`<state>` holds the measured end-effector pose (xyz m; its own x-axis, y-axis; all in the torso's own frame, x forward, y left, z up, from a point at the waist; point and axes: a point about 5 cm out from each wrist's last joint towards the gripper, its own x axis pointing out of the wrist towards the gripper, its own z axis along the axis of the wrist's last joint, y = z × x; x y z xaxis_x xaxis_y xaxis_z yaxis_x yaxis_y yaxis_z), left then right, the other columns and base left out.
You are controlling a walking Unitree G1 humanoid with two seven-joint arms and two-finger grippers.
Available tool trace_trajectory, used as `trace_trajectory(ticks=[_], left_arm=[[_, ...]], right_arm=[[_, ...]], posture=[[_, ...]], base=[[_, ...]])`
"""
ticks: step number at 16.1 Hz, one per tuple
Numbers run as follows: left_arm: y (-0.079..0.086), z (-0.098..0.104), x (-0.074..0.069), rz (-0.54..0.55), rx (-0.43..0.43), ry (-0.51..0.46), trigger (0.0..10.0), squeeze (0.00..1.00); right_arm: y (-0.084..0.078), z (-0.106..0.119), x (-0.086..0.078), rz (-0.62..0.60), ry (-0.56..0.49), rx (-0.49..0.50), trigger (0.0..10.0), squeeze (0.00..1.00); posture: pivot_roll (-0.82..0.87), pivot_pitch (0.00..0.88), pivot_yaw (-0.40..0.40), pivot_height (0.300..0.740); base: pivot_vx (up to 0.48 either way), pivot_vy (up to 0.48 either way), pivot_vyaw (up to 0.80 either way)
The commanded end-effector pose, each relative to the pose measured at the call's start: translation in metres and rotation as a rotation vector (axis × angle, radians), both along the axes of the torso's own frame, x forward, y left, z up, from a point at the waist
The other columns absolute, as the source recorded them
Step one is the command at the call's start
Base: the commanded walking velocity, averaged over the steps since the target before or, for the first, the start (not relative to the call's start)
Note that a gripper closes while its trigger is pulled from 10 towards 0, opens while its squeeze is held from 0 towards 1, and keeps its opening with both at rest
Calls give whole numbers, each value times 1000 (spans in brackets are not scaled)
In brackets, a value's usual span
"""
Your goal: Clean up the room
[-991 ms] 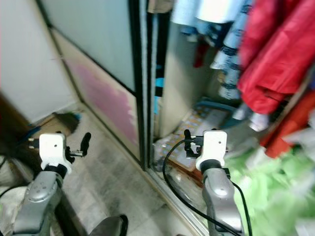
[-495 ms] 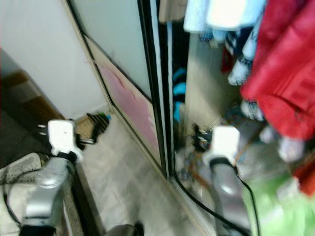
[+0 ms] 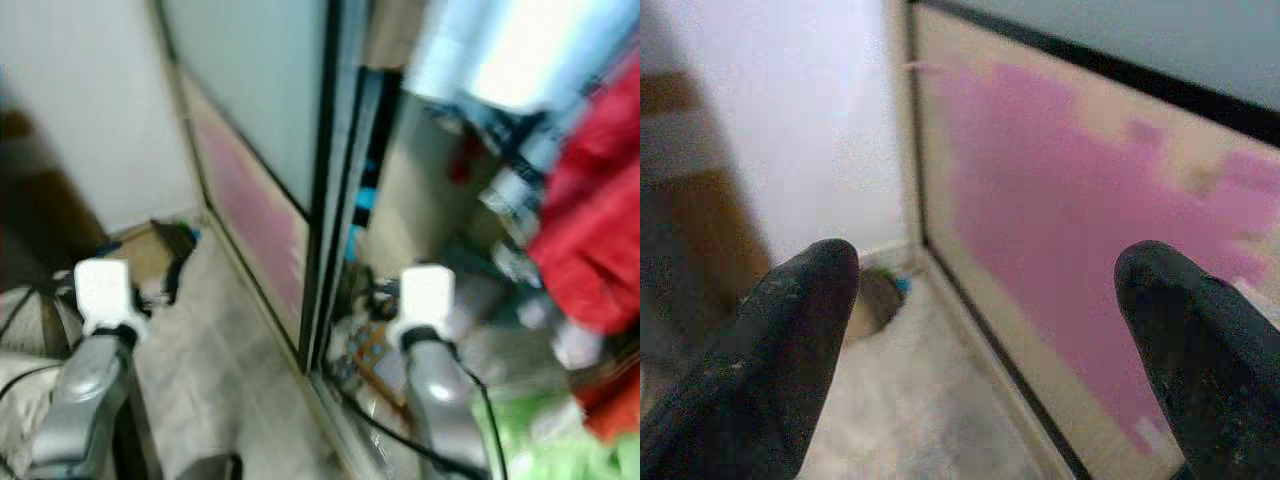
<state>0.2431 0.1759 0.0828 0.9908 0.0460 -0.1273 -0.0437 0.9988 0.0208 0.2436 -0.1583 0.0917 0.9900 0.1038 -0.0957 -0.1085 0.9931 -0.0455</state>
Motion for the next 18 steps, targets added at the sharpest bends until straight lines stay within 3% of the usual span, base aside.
trace_trajectory(ticks=[1,6,9,12,15,16,18], left_arm=[[-12,5,2,-30,-10,-24,10000,0],[-5,3,0,-26,9,-23,10000,0],[-10,3,2,-75,46,-21,10000,0],[-12,-1,1,-86,56,-6,10000,0],[-12,2,5,-96,64,-21,10000,0],[-12,7,11,-110,86,-41,10000,0],[-11,9,12,-99,91,-47,10000,0]], right_arm=[[-7,1,-2,-5,12,-6,10000,0],[-9,2,4,-47,-16,7,10000,0],[-17,1,-5,-76,-10,-15,10000,0],[-16,-2,-15,-45,2,0,10000,0],[-15,3,-10,-45,-30,-10,10000,0],[-11,8,-2,-28,-59,-45,10000,0],[-9,8,-2,-21,-55,-21,10000,0]], posture=[[52,0,-102,740],[32,0,-25,740],[22,0,-17,740],[6,0,0,740],[6,0,15,740],[12,0,8,740],[13,0,3,740]], base=[[0,0,0],[0,0,0],[0,0,0],[0,0,673],[0,0,0],[0,0,800],[0,0,800]])
